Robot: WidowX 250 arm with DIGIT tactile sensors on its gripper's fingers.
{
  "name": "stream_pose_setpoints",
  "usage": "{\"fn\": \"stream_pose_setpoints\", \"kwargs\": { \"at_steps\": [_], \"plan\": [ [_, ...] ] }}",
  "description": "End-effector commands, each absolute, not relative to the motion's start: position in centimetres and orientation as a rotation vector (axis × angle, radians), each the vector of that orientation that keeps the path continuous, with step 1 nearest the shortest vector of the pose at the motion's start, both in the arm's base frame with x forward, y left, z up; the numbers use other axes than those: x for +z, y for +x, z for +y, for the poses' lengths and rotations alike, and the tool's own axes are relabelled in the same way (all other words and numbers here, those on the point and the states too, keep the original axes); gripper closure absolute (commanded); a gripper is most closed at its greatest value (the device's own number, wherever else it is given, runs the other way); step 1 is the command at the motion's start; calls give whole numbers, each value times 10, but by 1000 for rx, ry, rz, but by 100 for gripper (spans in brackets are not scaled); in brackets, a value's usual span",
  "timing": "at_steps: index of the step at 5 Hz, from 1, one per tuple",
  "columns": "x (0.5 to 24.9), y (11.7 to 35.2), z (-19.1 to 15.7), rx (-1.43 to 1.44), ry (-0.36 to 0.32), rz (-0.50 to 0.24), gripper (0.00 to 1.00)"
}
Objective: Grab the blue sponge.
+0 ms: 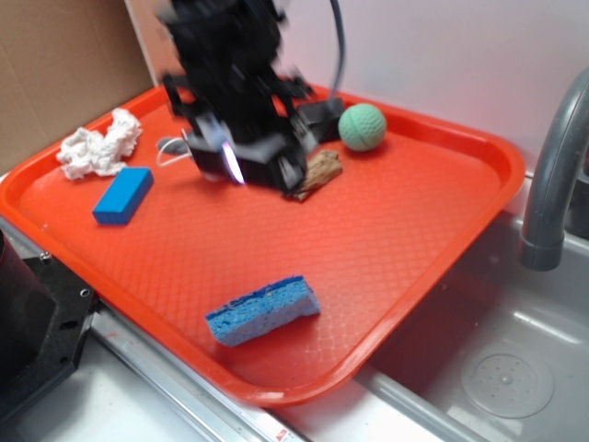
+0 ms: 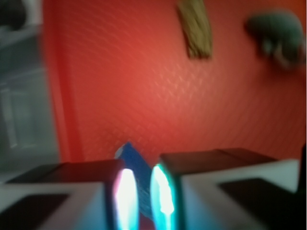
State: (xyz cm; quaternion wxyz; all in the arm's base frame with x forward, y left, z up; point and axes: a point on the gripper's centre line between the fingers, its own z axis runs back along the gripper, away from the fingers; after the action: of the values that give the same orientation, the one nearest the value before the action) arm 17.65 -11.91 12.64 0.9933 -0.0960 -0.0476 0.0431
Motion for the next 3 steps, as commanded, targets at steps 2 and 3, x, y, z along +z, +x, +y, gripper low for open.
{"fn": "stream_pose_setpoints", "kwargs": {
  "at_steps": [2,3],
  "plan": [
    [63,144,-136,-271,67,38,0],
    [47,144,-143,-315,26,61,0]
  ]
}}
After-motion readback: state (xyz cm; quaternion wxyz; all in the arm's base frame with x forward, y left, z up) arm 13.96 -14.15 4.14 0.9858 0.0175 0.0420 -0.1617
